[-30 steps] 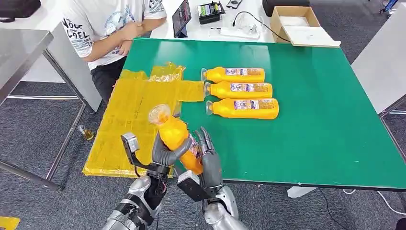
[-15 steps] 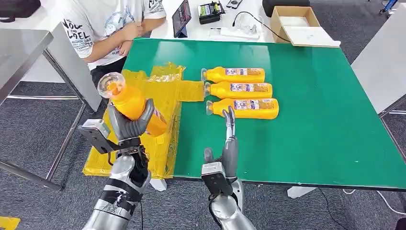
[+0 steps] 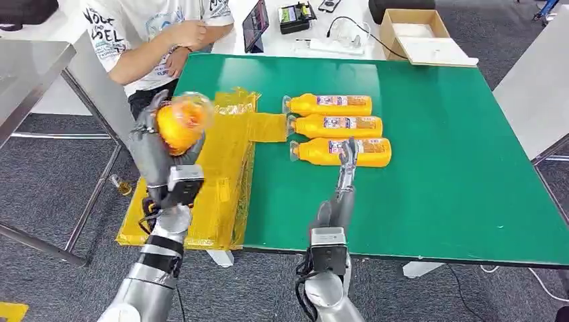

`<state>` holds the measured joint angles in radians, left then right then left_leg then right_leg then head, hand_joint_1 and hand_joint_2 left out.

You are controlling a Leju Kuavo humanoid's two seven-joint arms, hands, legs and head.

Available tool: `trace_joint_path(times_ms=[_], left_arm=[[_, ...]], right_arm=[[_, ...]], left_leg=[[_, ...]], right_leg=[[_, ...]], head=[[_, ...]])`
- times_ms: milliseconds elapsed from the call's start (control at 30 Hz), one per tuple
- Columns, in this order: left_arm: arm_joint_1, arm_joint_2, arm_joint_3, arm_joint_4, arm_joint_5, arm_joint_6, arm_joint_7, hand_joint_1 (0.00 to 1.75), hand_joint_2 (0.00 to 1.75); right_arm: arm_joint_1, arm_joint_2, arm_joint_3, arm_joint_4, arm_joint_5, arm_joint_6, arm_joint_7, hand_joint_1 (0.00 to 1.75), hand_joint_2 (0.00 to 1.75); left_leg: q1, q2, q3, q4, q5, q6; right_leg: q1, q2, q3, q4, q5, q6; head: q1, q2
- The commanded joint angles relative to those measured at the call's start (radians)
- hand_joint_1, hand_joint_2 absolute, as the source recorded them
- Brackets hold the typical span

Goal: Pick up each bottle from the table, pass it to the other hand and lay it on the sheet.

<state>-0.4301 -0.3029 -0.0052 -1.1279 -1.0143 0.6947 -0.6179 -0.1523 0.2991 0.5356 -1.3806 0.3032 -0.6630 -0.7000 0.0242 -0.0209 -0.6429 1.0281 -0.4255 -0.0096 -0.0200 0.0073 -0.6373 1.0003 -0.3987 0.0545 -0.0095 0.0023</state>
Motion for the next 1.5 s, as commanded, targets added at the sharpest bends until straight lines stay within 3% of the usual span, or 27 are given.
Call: trace_joint_path(times_ms=[33, 67, 267, 367, 600, 833, 967, 1000, 1033, 1167, 1200, 1233, 1267, 1500], left_arm=[[-0.277, 0.191, -0.042, 0.75, -0.556, -0.014, 0.408, 1.75, 1.75], [-0.298, 0.216, -0.096, 0.824, -0.556, -0.052, 0.422, 1.75, 1.75], [-0.283, 0.232, -0.107, 0.865, -0.544, -0.14, 0.426, 1.75, 1.75], [-0.281, 0.237, -0.132, 0.866, -0.556, -0.176, 0.446, 1.75, 1.75], [-0.283, 0.232, -0.117, 0.879, -0.534, -0.241, 0.437, 1.75, 1.75], [-0.283, 0.232, -0.117, 0.879, -0.534, -0.241, 0.437, 1.75, 1.75], [-0.263, 0.221, -0.052, 0.872, -0.455, -0.319, 0.371, 1.75, 1.75], [-0.26, 0.221, -0.05, 0.874, -0.452, -0.331, 0.364, 1.75, 1.75], [-0.255, 0.223, -0.051, 0.874, -0.452, -0.336, 0.362, 1.75, 1.75], [-0.238, 0.214, -0.004, 0.87, -0.399, -0.388, 0.338, 1.75, 1.75], [-0.235, 0.21, 0.008, 0.869, -0.383, -0.407, 0.322, 0.0, 1.75], [-0.229, 0.2, 0.036, 0.868, -0.347, -0.444, 0.296, 0.0, 1.75], [-0.225, 0.196, 0.045, 0.868, -0.334, -0.466, 0.284, 0.0, 0.0], [-0.217, 0.182, 0.107, 0.865, -0.237, -0.608, 0.211, 0.0, 0.0]], right_arm=[[0.001, -0.017, 0.071, -0.099, -0.036, -0.035, 0.002, 0.0, 0.0], [0.001, -0.018, 0.076, -0.107, -0.041, -0.035, 0.002, 0.0, 0.0], [0.005, -0.025, 0.083, -0.125, -0.046, -0.035, 0.002, 0.0, 0.0], [0.004, -0.027, 0.081, -0.132, -0.052, -0.035, 0.002, 0.0, 0.0], [0.003, -0.029, 0.084, -0.133, -0.056, -0.035, 0.002, 0.0, 0.0], [0.003, -0.029, 0.084, -0.133, -0.056, -0.035, 0.002, 0.0, 0.0], [0.0, -0.035, 0.089, -0.12, -0.065, -0.035, 0.002, 0.0, 0.0], [-0.001, -0.036, 0.092, -0.115, -0.07, -0.035, 0.002, 0.0, 0.0], [-0.003, -0.036, 0.095, -0.11, -0.075, -0.035, 0.002, 0.0, 0.0], [-0.019, -0.042, 0.113, -0.071, -0.098, -0.035, 0.002, 0.0, 0.0], [-0.022, -0.043, 0.118, -0.061, -0.1, -0.033, 0.002, 0.0, 0.0], [-0.025, -0.044, 0.12, -0.05, -0.102, -0.028, 0.002, 0.0, 0.0], [-0.026, -0.044, 0.121, -0.042, -0.102, -0.023, 0.002, 0.0, 0.0], [-0.036, -0.041, 0.114, 0.003, -0.101, 0.01, 0.002, 0.0, 0.0]], left_leg=[[-0.001, 0.0, 0.008, -0.003, 0.0, 0.001], [-0.001, -0.002, 0.008, -0.003, 0.0, 0.001], [0.0, 0.003, 0.006, -0.001, 0.0, 0.0], [0.001, 0.006, 0.013, -0.002, -0.004, 0.002], [0.0, 0.003, 0.004, 0.0, -0.001, 0.0], [0.001, 0.003, 0.006, -0.001, -0.001, 0.0], [0.001, 0.003, 0.007, -0.001, -0.001, 0.0], [0.001, 0.005, 0.014, -0.002, -0.004, 0.002], [0.0, 0.004, 0.008, -0.002, -0.001, 0.001], [0.0, 0.003, 0.006, -0.002, -0.001, 0.0], [0.0, 0.005, 0.011, -0.003, -0.002, 0.001], [0.001, 0.006, 0.013, -0.003, -0.002, 0.001], [0.0, 0.004, 0.011, -0.003, -0.001, 0.001], [0.0, 0.002, 0.012, -0.002, 0.0, 0.0]], right_leg=[[0.0, -0.002, 0.007, -0.001, -0.001, -0.002], [0.0, -0.003, 0.008, -0.002, -0.001, -0.003], [0.001, 0.003, 0.004, 0.0, 0.0, -0.002], [0.002, 0.006, 0.01, -0.002, -0.002, -0.004], [0.001, 0.004, 0.002, 0.0, 0.0, -0.002], [0.001, 0.004, 0.005, 0.0, -0.001, -0.002], [0.001, 0.004, 0.005, -0.001, -0.001, -0.002], [0.003, 0.004, 0.013, -0.003, -0.003, -0.004], [0.001, 0.005, 0.006, -0.001, -0.001, -0.002], [0.001, 0.005, 0.005, -0.001, 0.0, -0.001], [0.001, 0.006, 0.01, -0.002, -0.001, -0.003], [0.002, 0.006, 0.012, -0.003, -0.001, -0.003], [0.001, 0.005, 0.01, -0.002, -0.001, -0.002], [0.0, 0.004, 0.011, -0.001, -0.001, -0.001]], head=[[0.0, 0.0], [0.0, 0.0], [0.0, 0.0], [0.0, 0.0], [0.0, 0.0], [0.0, 0.0], [0.0, 0.0], [0.0, 0.0], [0.0, 0.0], [0.0, 0.0], [0.0, 0.0], [0.0, 0.0], [0.0, 0.0], [0.0, 0.0]])
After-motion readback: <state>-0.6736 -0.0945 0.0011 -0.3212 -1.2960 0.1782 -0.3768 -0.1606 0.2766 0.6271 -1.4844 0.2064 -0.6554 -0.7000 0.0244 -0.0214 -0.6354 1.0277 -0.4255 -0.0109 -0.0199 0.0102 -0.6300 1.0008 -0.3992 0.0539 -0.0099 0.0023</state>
